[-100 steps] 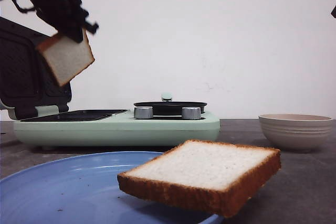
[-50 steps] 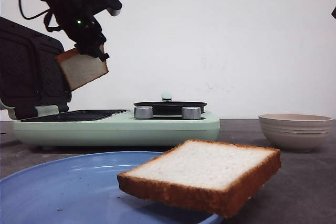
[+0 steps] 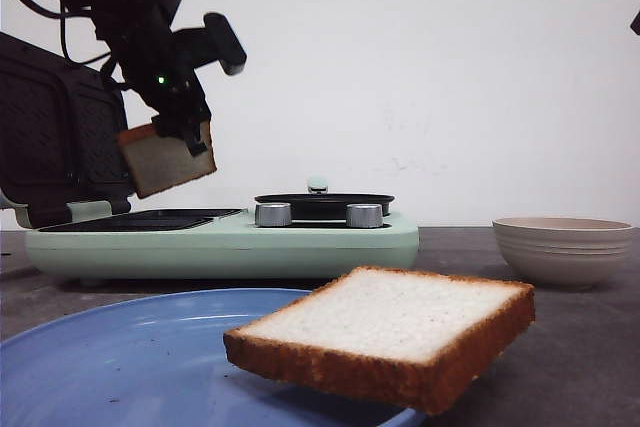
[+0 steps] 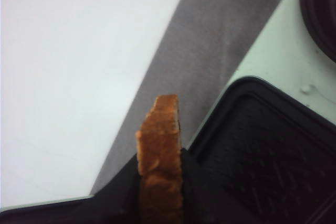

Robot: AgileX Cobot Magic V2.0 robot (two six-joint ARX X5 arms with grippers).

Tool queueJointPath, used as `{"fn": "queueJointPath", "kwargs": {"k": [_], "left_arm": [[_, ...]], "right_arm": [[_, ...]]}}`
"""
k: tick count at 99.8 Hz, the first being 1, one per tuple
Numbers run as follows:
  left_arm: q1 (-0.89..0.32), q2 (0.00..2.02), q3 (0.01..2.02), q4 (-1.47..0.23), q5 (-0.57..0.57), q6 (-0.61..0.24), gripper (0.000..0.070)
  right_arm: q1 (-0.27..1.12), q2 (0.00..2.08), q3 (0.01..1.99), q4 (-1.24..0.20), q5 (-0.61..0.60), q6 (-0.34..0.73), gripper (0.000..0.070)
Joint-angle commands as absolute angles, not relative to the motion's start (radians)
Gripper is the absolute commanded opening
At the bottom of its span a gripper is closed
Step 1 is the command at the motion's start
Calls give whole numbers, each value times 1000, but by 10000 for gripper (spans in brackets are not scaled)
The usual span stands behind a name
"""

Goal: Make breakfast with bread and shrimp
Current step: 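Lower the bread slice onto the sandwich press plate with the left gripper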

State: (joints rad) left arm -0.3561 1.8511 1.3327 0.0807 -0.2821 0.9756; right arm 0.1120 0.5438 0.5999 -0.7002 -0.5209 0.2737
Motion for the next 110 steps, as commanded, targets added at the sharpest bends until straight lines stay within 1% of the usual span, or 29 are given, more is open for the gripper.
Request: {"fn": "queueJointPath", "kwargs": {"k": [1, 17, 54, 83, 86, 90, 97, 110], "left_arm": [[-361, 1883, 1355, 95, -279, 992, 0], [-361, 1889, 1355, 97, -238, 995, 0], [-361, 1899, 1355, 85, -223, 994, 0], [-361, 1899, 1355, 43, -199, 978, 2], [-361, 1899, 1355, 40, -197, 978, 10], [-361, 1899, 1355, 37, -197, 974, 41], [-361, 1899, 1355, 36, -197, 975, 75], [-361, 1899, 1355, 36, -197, 975, 76]], "right_arm": [[119, 547, 615, -700, -524, 261, 426], [123, 547, 615, -704, -523, 261, 426], [123, 547, 615, -704, -524, 261, 426], [123, 547, 615, -704, -523, 262, 426], [123, 547, 615, -704, -523, 261, 426], [123, 547, 615, -704, -523, 262, 426], [123, 547, 615, -704, -523, 262, 426], [123, 547, 615, -704, -524, 262, 426]]}}
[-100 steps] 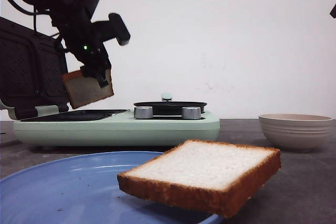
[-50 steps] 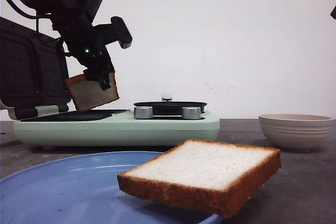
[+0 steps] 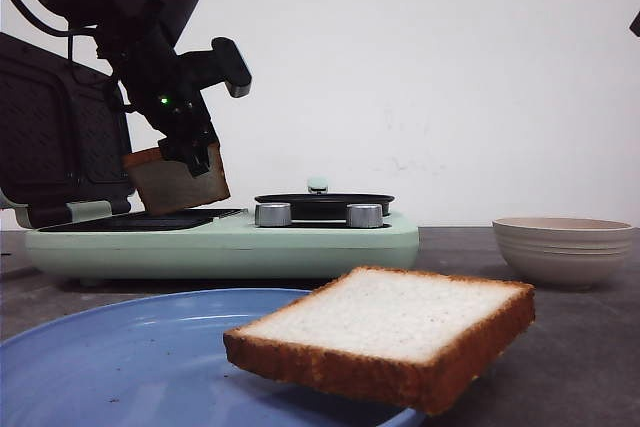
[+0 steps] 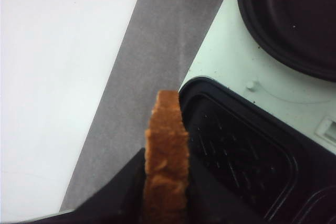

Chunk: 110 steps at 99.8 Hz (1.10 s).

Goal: Make breakfast with bread and shrimp
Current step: 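Lower the bread slice onto the sandwich press plate with the left gripper, then open the left gripper and raise it away from the press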

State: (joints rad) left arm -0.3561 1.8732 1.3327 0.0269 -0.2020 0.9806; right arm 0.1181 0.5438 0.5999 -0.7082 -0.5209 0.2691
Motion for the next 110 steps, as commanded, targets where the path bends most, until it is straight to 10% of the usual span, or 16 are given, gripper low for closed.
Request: {"fn": "queueJointPath", "kwargs": {"k": [1, 13, 14, 42, 110], "left_arm": [[-361, 1899, 1355, 36, -197, 975, 77], [-361, 1899, 1355, 35, -197, 975, 188], [-378, 1897, 1365, -64, -210, 956, 516], [-374, 1872, 1385, -105, -210, 952, 628], [-302, 1870, 1570, -429, -96, 723, 629]], "right_arm": [[123, 547, 615, -704, -524, 262, 426], [123, 547, 615, -704, -523, 262, 426], [123, 547, 615, -704, -523, 257, 426], [123, 547, 615, -704, -523, 257, 426], [123, 547, 615, -704, -523, 257, 426]]}}
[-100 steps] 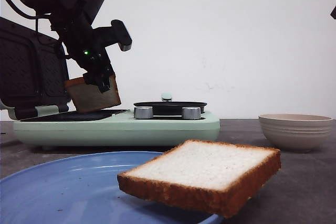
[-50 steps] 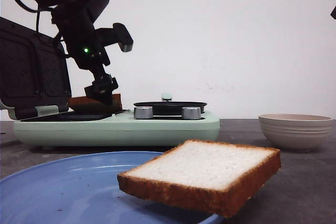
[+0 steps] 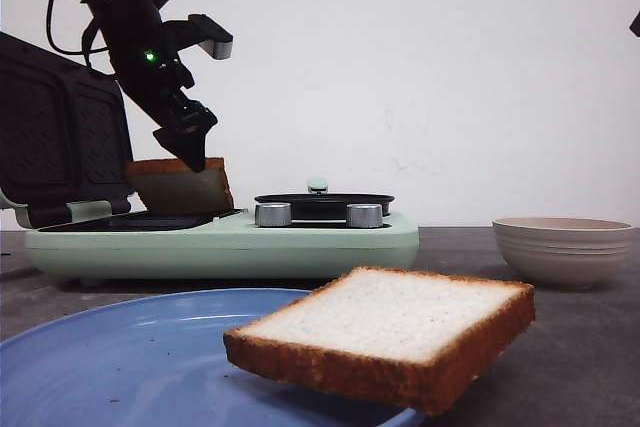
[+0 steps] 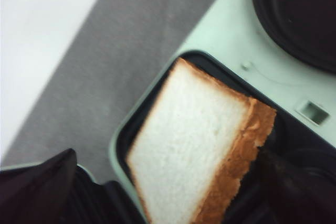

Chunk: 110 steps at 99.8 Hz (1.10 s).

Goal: Make breakfast with bread and shrimp
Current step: 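Open the left gripper and raise it away from the press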

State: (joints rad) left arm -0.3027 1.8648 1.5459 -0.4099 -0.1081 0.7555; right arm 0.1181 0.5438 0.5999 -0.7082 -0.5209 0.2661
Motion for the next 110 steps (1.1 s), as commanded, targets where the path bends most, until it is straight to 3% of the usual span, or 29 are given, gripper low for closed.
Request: {"fn": "queueJointPath", "kwargs": {"k": [1, 41, 63, 92, 110], "left_arm": [[-301, 1870, 1570, -434, -94, 721, 629], [-297, 1868, 1584, -479, -73, 654, 629], [-294, 1836, 1664, -494, -49, 538, 629], [-262, 1710, 1697, -569, 96, 327, 627], [-224, 1631, 1697, -662, 217, 241, 626]], "right_arm": [[123, 547, 615, -704, -523, 257, 426], [123, 547, 615, -704, -523, 257, 426], [123, 547, 615, -704, -524, 257, 426], [123, 547, 615, -704, -524, 257, 426], [123, 547, 615, -712, -532, 262, 426]]}}
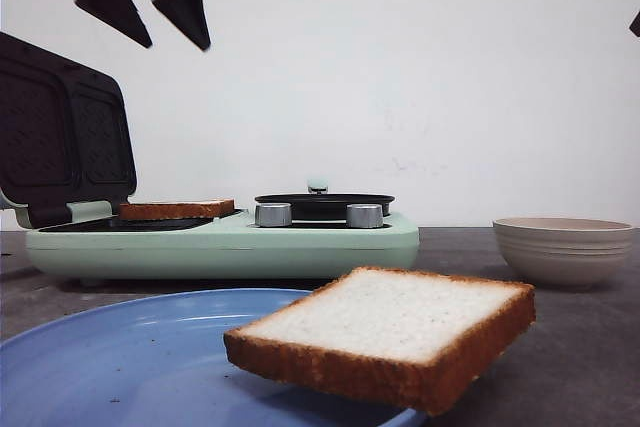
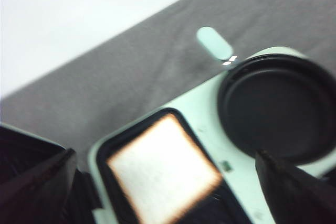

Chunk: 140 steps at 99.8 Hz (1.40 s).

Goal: Make breakfast with bread and shrimp
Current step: 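Open the left gripper and raise it away from the press, then lower the right gripper and grasp the remaining bread slice on the plate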

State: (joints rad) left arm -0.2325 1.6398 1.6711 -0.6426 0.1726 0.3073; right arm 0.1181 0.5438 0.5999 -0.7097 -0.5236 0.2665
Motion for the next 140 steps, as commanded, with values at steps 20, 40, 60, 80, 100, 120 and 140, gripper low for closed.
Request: {"fn": "queueJointPath", "kwargs": {"k": [20, 40, 60, 80, 100, 120, 140], "left_arm": [[-170, 1566, 1697, -731, 346, 190, 627], [-120, 1522, 1697, -770, 455, 165, 627], [-107, 1483, 1691, -789, 512, 163, 627], [-107, 1420, 1627, -774, 522, 163, 627], [-98, 1303, 1463, -690, 522, 150, 627], [-88, 1170, 1312, -626, 524, 147, 627], [-74, 1056, 1205, -582, 521, 136, 627]], "right_arm": [[123, 548, 615, -758, -589, 274, 426], [123, 557, 614, -782, -642, 309, 426], [123, 622, 611, -786, -712, 324, 427], [125, 727, 607, -777, -762, 321, 427], [149, 807, 606, -731, -791, 322, 428], [175, 850, 552, -662, -798, 350, 428], [203, 849, 420, -506, -839, 479, 428]]}}
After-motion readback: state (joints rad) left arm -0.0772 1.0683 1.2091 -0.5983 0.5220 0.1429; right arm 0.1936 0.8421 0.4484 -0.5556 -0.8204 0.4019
